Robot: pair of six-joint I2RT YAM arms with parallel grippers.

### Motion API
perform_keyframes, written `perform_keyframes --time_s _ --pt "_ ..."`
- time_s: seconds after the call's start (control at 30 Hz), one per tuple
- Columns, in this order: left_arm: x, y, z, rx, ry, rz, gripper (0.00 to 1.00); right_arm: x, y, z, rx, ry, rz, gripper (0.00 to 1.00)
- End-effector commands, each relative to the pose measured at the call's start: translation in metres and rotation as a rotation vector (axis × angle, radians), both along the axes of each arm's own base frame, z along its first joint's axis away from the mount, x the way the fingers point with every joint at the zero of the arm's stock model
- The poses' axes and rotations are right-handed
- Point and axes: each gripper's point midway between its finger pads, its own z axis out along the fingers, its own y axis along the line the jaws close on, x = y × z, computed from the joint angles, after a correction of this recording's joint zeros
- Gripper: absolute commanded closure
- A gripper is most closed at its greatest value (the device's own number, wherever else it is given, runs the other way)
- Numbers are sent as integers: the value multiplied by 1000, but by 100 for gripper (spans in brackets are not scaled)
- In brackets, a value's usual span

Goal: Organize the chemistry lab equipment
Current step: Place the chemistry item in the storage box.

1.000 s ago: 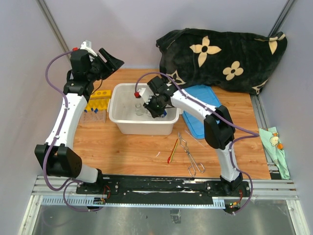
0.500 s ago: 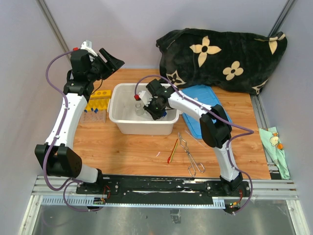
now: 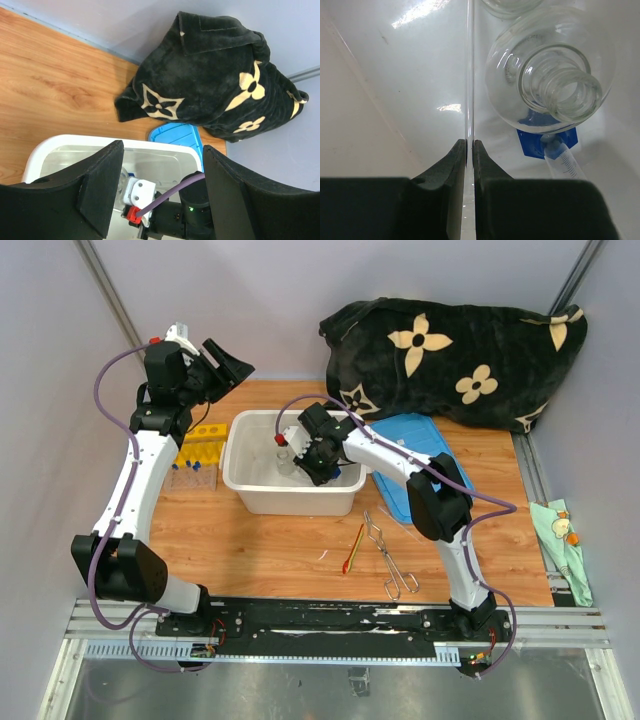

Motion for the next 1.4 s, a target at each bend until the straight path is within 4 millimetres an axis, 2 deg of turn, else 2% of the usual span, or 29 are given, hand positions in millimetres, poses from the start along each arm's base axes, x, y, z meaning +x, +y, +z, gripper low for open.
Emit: perform_keyframes --time_s 0.0,0.43,0.63,0.73,1.0,1.23,1.27,1.37 --pt "-6 -3 13 1 -43 -18 31 -4 3 -5 -12 4 -11 91" --pt "-9 -3 9 -1 -35 -16 31 -5 1 4 -2 -9 -14 76" --pt "-12 -3 10 -1 -37 -16 31 -6 0 6 -2 -13 -16 76" --pt "-13 -3 11 -2 -40 -17 31 -6 1 15 9 -27 -15 76" --pt "-13 -5 8 -20 -33 -25 31 -3 3 61 66 -94 -27 76" --pt "-12 -6 7 -26 -35 -30 31 2 -3 105 84 -184 -43 76" --pt "-12 -6 7 -25 -36 -30 31 2 -5 123 105 -215 -48 76" --pt "-11 -6 8 -17 -39 -28 31 1 -12 154 134 -271 -66 76"
